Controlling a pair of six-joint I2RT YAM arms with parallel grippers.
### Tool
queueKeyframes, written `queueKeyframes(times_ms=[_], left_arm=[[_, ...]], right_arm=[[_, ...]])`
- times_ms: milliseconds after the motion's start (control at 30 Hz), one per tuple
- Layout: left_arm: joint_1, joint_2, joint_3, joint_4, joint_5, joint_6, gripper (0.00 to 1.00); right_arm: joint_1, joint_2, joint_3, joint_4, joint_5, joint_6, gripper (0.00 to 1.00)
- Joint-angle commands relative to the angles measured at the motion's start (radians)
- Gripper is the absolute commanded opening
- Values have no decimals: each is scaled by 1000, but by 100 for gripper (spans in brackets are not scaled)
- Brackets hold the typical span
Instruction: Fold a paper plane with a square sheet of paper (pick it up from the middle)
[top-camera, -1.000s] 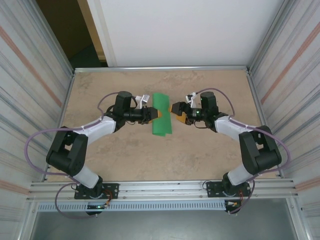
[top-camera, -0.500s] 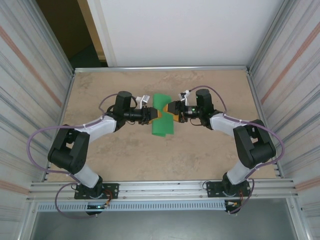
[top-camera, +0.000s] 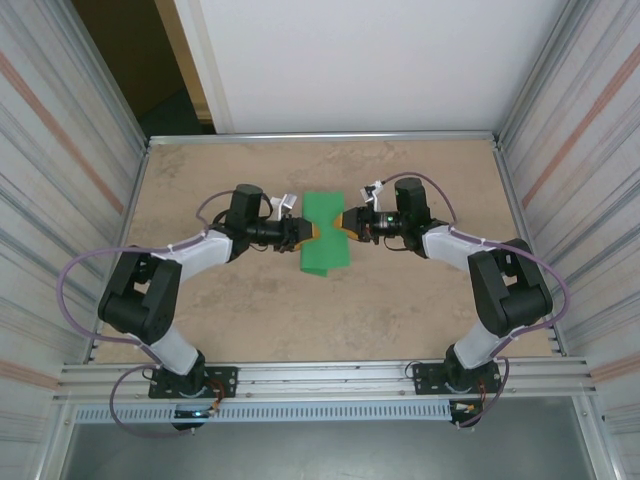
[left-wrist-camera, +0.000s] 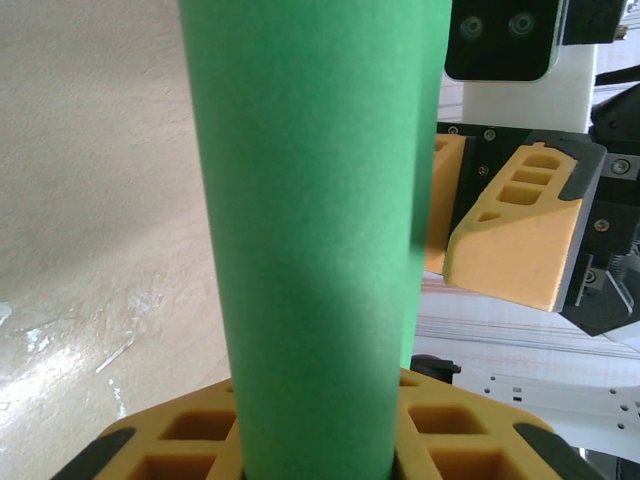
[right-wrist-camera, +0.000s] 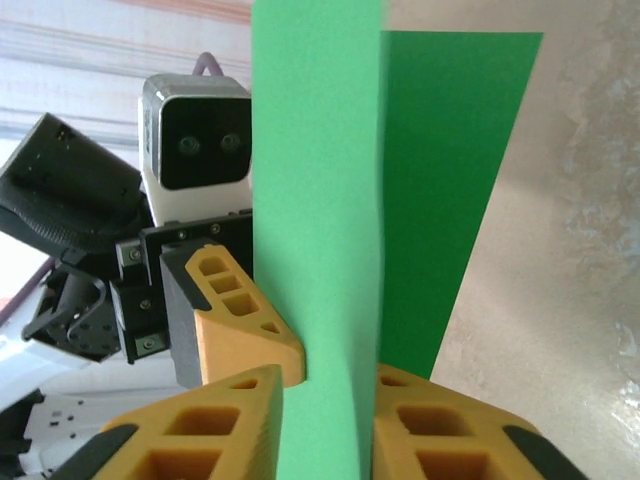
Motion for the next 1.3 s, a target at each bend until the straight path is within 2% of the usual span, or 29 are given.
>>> queueKeyframes(times_ms=[0, 167, 267, 333, 500, 600, 700, 1000, 1133, 1267], left_arm=[[9, 12, 7, -26, 6, 35, 29], [12, 18, 2, -36, -8, 41, 29], [12, 18, -9, -44, -34, 42, 34], [12, 18, -16, -62, -67, 49, 42], [41, 11, -75, -111, -225, 60, 70], [81, -10, -150, -54, -265, 20, 80], [113, -47, -205, -3, -273, -3, 88], [130, -151, -212, -90, -307, 48, 93], [130, -177, -202, -131, -326, 60, 93], [131, -182, -200, -138, -336, 67, 93]], right_arm=[[-1, -9, 32, -62, 16, -38, 21], [-3, -8, 29, -81, 38, -40, 6], [-3, -13, 29, -107, 67, -41, 0], [-5, -13, 32, -142, 98, -46, 0], [14, -11, 61, -305, 219, -102, 0], [58, 4, 109, -434, 323, -155, 0], [99, 29, 159, -488, 384, -161, 0], [165, 101, 306, -490, 397, -118, 0], [135, 16, 321, -567, 379, -130, 0], [56, -106, 311, -746, 387, -188, 0]])
